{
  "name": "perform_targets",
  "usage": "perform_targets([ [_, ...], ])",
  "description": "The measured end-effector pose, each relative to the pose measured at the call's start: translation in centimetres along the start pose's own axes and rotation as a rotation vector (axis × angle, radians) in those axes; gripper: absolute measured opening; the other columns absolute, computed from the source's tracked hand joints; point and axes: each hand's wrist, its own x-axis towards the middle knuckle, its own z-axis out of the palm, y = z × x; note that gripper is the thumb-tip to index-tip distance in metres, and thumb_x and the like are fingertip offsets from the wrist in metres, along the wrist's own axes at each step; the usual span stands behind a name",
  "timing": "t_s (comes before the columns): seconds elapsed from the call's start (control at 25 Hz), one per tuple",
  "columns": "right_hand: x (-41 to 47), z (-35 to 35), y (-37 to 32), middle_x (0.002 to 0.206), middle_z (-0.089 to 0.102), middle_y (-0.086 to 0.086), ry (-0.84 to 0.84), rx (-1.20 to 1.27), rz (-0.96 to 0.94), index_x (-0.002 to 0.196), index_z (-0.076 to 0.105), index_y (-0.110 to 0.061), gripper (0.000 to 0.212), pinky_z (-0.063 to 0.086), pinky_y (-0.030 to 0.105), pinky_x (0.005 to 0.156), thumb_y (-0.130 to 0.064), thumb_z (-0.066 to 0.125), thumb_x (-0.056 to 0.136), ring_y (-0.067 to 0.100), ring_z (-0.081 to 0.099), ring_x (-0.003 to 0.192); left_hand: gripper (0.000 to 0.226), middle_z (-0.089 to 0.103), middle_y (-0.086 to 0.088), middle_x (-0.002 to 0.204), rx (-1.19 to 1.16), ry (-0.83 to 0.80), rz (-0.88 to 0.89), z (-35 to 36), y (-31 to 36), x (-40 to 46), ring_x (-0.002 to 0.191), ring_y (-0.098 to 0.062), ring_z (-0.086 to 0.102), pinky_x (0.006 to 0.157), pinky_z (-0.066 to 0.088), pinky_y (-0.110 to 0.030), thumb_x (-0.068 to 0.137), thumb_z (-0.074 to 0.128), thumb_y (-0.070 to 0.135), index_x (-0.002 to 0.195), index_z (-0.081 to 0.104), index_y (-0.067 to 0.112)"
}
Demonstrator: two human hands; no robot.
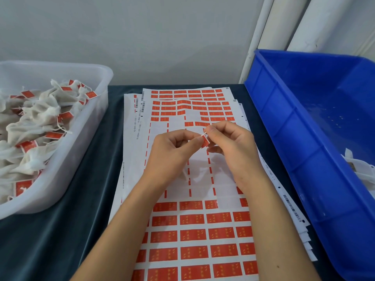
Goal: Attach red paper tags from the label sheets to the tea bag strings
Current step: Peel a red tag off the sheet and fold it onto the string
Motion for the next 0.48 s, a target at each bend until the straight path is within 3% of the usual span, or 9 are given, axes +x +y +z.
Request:
perform_targets([
  [0.36,-0.13,-0.06,-0.13,0.090,0.075,-0.022,-0.015,0.008,0.001,0.093,0.073,-0.029,0.008,0.059,0.016,0.070,-0.030,0.068,0.099,0.006,0.073,0.087,0.012,0.067,-0.009,0.068,-0.003,0.002,-0.015,-0.10,-0.62,0.30,0.048,-0.005,0.048,0.049,0.043,-0.011,0.092,0.076,0.036,0.081,0.081,0.038],
  [0.48,-0.15,-0.19,-0.19,0.092,0.076,-0.016,-0.053,0.030,-0.008,0.099,0.073,-0.027,0.006,0.059,0.018,0.071,-0.025,0.067,0.100,0.009,0.073,0.088,0.012,0.064,-0.008,0.064,-0.016,0.022,-0.021,-0.16,-0.58,0.30,0.048,-0.005,0.048,0.048,0.043,-0.012,0.091,0.076,0.038,0.081,0.080,0.036],
])
